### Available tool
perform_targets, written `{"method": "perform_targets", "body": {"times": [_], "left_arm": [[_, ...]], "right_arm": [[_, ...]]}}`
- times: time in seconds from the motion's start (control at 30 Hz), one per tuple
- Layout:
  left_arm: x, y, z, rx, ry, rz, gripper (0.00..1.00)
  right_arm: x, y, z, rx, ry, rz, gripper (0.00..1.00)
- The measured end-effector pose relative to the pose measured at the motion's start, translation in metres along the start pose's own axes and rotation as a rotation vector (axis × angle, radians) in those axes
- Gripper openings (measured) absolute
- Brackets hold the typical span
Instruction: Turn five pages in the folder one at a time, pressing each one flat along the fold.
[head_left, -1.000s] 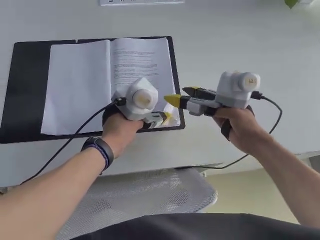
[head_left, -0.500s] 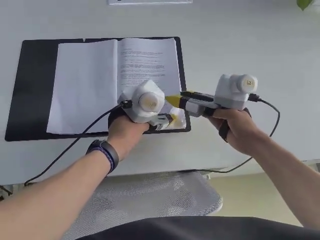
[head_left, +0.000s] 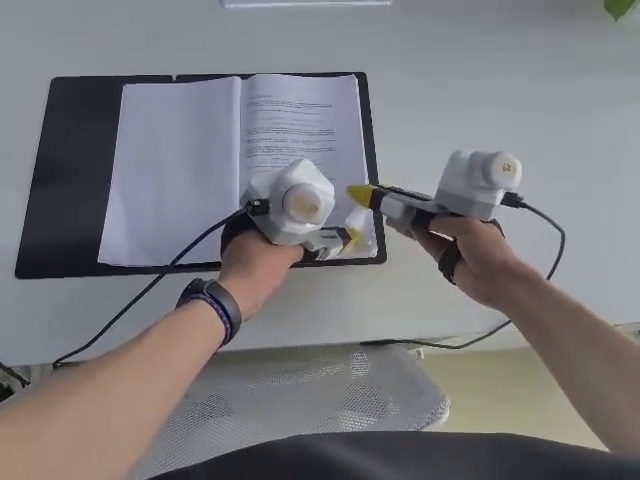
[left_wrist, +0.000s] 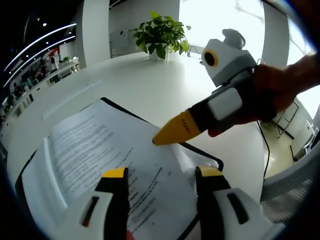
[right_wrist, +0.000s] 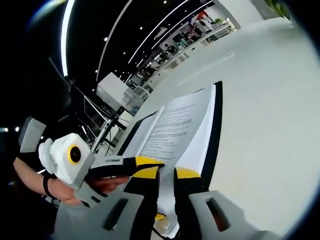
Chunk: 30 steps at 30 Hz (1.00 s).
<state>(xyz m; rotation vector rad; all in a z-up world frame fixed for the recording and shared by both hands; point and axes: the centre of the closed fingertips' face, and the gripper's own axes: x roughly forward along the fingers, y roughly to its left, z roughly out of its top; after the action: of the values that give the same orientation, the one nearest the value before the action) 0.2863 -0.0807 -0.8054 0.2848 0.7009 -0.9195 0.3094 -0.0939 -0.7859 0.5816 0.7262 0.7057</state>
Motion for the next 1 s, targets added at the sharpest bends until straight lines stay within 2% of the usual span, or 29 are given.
{"method": "perform_targets", "body": {"times": [0.07, 0.1, 0.47, 0.67, 0.83, 1.0], "left_arm": [[0.001, 0.000, 0.000, -0.002, -0.002, 0.001, 0.53], [0.001, 0.000, 0.000, -0.003, -0.003, 0.002, 0.53], [0.003, 0.000, -0.001, 0.006, 0.007, -0.005, 0.54], [0.001, -0.001, -0.002, -0.008, 0.014, -0.010, 0.56], [-0.007, 0.001, -0.002, -0.032, 0.020, -0.016, 0.61], [-0.022, 0.011, 0.000, -0.043, 0.011, -0.002, 0.64]], "right_arm": [[0.000, -0.002, 0.000, 0.013, -0.006, -0.006, 0.03], [0.000, -0.005, -0.001, 0.043, -0.004, -0.015, 0.03], [0.000, -0.004, 0.000, 0.058, -0.008, 0.002, 0.01], [-0.001, -0.003, 0.001, 0.062, -0.006, -0.001, 0.01], [-0.003, -0.002, 0.004, 0.063, -0.012, 0.004, 0.00], [-0.003, 0.002, 0.008, 0.063, -0.017, 0.007, 0.00]]}}
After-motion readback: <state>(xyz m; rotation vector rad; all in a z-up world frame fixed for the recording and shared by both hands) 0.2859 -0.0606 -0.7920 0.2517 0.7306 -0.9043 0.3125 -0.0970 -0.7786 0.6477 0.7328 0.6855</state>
